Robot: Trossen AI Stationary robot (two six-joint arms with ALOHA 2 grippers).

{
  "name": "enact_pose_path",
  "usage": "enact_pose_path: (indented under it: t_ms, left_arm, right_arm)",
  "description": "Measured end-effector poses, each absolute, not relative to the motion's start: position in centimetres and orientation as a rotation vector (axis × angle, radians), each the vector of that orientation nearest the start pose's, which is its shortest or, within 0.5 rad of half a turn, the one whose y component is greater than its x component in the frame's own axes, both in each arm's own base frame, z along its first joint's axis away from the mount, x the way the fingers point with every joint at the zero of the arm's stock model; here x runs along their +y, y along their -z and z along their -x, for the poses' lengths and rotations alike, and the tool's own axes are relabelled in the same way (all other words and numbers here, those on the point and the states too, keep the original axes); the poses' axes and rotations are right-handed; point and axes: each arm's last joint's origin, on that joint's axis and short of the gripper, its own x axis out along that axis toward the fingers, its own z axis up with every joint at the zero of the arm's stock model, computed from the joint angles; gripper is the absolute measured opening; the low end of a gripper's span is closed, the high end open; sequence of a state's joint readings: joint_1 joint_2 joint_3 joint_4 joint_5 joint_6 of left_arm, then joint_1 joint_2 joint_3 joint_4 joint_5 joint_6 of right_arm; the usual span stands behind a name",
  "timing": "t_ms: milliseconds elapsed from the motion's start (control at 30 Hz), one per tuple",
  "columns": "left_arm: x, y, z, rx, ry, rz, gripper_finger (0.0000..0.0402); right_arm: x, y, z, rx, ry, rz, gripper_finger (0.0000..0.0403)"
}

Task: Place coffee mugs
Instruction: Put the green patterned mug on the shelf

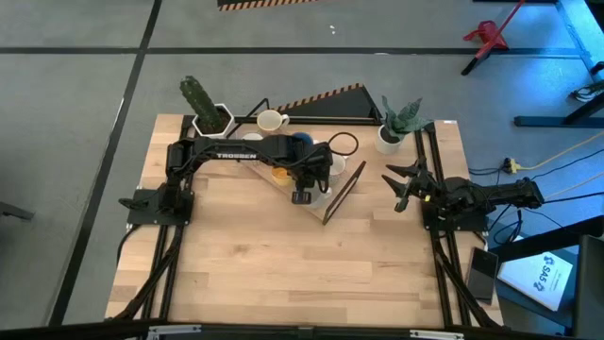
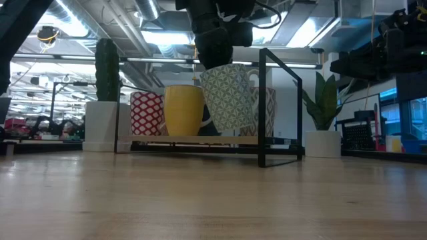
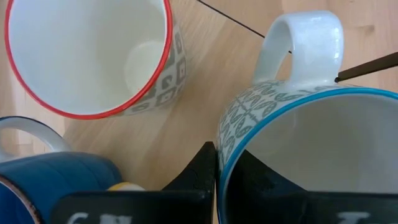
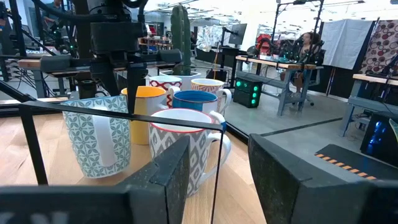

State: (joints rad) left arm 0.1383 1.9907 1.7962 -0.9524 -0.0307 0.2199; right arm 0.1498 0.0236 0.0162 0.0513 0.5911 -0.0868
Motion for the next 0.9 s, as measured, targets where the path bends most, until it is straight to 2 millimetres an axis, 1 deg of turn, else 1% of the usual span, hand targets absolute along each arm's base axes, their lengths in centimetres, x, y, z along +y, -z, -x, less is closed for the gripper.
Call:
enact_pose_path:
  t_ms: [100, 267, 367, 533, 900]
  left_arm:
    - [5.9, -26.77, -41.47, 1.163, -0.025, -0.133, 0.0017]
    - [5.96, -26.82, -41.57, 1.154, -0.051, -0.15, 0.0059]
    - [6.01, -26.83, -41.57, 1.154, -0.054, -0.145, 0.0072]
    - [5.88, -26.82, -41.57, 1.152, -0.032, -0.134, 0.0077]
    - [5.87, -26.82, -41.57, 1.156, -0.046, -0.15, 0.008]
  right_arm:
    - [-0.2, -17.19, -9.46, -0.022, 0.442, 0.069, 0.015]
    - [-0.2, -17.19, -9.46, -0.022, 0.443, 0.069, 0.015]
    - [-0.2, -17.19, -9.46, -0.022, 0.443, 0.07, 0.015]
    - [-0.2, -17.19, -9.46, -0.022, 0.442, 0.069, 0.015]
    - [-0.2, -17.19, -9.46, -0.022, 0.442, 0.069, 0.015]
